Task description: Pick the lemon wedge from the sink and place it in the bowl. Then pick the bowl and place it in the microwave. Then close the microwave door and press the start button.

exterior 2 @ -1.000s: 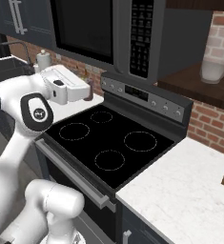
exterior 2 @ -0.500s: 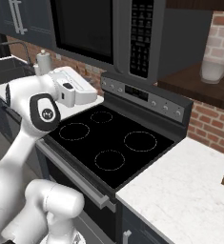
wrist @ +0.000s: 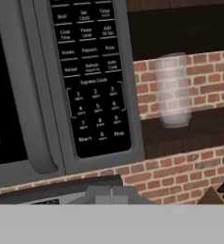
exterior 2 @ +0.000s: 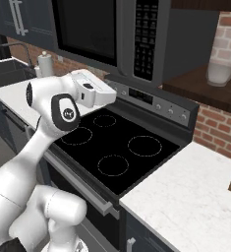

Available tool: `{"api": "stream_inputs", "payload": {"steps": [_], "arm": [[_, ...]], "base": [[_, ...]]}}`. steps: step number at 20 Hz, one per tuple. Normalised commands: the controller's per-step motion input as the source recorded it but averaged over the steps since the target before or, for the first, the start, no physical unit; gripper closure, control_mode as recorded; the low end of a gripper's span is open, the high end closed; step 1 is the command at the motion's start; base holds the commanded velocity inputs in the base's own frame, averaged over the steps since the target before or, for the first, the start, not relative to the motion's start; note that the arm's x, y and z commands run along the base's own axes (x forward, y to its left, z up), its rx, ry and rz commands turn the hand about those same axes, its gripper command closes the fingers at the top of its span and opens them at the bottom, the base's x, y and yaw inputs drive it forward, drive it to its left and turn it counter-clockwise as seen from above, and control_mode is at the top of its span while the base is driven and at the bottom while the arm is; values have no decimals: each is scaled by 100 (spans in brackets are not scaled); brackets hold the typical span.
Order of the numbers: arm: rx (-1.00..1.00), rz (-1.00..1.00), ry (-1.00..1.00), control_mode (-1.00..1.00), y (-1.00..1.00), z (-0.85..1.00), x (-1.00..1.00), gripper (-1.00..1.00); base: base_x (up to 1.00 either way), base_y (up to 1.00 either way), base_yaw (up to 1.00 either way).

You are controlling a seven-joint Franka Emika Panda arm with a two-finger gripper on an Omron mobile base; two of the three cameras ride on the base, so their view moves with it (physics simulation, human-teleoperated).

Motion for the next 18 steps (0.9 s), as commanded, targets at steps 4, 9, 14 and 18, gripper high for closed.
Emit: {"api": "stream_inputs", "payload": {"steps": [4,9,14,18], "arm": [[0,0,5,-100,-31,0,24,100],[0,0,0,-100,-17,0,31,100],[0,0,0,-100,-11,0,22,100],[0,0,-2,-100,-14,0,7,100]], "base": [[0,0,0],[0,0,0],[0,0,0],[0,0,0]]}}
